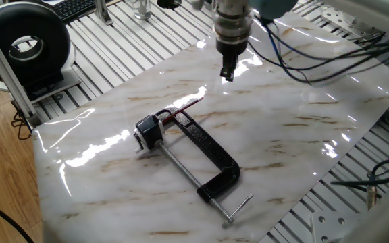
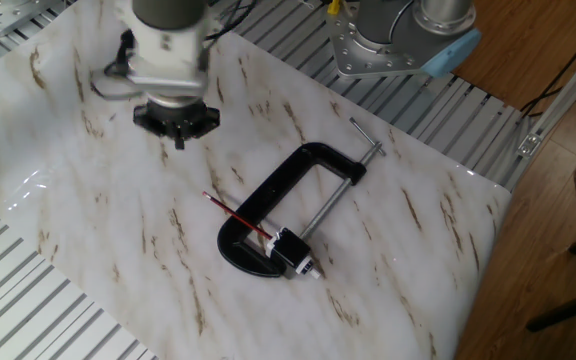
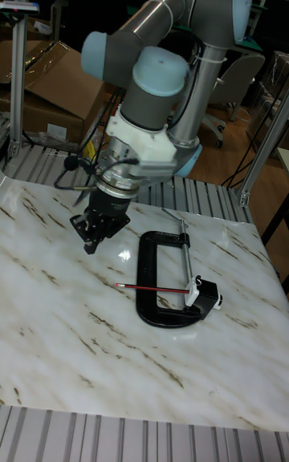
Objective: Insert the pencil into the pencil sharpener
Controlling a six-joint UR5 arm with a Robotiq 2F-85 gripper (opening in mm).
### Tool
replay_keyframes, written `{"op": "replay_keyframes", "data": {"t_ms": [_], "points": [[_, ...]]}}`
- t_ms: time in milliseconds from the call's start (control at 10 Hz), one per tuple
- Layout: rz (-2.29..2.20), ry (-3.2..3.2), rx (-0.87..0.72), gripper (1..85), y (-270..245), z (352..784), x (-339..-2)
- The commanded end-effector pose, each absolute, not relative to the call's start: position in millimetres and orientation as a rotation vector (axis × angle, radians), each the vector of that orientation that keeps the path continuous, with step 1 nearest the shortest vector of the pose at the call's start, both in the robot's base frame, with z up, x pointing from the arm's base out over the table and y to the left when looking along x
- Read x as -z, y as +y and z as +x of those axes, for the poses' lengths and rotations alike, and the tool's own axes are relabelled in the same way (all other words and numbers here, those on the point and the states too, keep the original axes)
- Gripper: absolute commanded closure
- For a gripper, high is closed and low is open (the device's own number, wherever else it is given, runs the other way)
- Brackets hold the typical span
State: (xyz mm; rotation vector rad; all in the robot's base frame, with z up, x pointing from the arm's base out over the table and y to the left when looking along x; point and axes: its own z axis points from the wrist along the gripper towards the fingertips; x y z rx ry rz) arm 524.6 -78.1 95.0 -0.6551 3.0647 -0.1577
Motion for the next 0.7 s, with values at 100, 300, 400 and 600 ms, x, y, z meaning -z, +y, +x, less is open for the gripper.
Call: {"op": "replay_keyframes", "data": {"t_ms": [100,300,400,600], "points": [[0.209,3.084,-0.102,84.7,-57.4,523.6,-92.6],[0.254,3.094,-0.156,84.7,-54.8,515.4,-89.1],[0.253,3.094,-0.154,84.7,-56.2,516.8,-85.2],[0.268,3.094,-0.180,84.7,-52.3,523.1,-80.5]]}}
